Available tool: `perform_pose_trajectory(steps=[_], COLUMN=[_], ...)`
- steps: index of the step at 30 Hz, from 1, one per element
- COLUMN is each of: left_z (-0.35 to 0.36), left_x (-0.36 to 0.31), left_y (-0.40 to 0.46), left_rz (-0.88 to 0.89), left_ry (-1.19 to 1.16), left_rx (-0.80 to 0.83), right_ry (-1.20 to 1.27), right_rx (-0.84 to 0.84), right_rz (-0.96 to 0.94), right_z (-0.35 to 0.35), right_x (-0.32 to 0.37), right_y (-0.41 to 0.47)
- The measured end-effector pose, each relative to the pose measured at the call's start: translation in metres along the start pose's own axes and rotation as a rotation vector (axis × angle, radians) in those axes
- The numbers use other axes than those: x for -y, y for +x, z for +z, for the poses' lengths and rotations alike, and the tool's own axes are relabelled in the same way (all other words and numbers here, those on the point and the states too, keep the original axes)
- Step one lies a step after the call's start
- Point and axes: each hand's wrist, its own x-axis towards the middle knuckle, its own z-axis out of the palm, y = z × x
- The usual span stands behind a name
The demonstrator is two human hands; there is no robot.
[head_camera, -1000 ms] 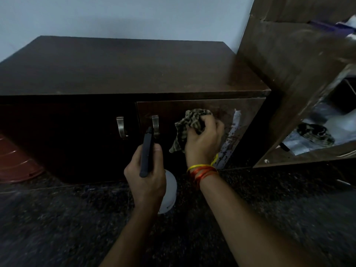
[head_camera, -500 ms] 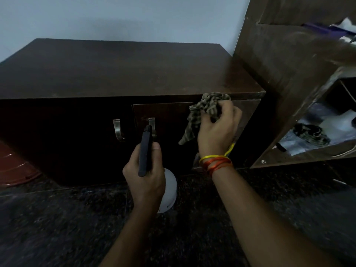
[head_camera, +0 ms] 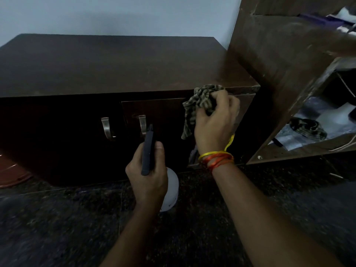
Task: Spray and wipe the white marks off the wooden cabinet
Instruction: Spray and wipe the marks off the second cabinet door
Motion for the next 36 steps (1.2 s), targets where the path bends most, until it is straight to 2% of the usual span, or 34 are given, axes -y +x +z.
perform_pose_trajectory(steps=[10, 18, 25, 29, 36], left_z=[0.002, 0.006, 0.005, 0.005, 0.011], left_x=[0.007, 0.011, 0.023, 0.029, 0.042], left_y=[-0.002, -0.002, 0.002, 0.003, 0.006], left_rz=[0.002, -0.008, -0.030, -0.035, -0.032], left_ry=[0.005, -0.001, -0.023, -0.021, 0.003], left_rx=[0.019, 0.022, 0.021, 0.024, 0.029], right_ry=[-0.112, -0.029, -0.169, -0.141, -0.117], right_rx=[0.062, -0.039, 0.145, 0.087, 0.042], right_rz=[-0.016, -0.076, -0.027, -0.003, -0.132], right_z=[0.007, 0.009, 0.013, 0.015, 0.019], right_x=[-0.032, -0.026, -0.079, -0.070, -0.067], right_y=[-0.028, -0.017, -0.056, -0.053, -0.045])
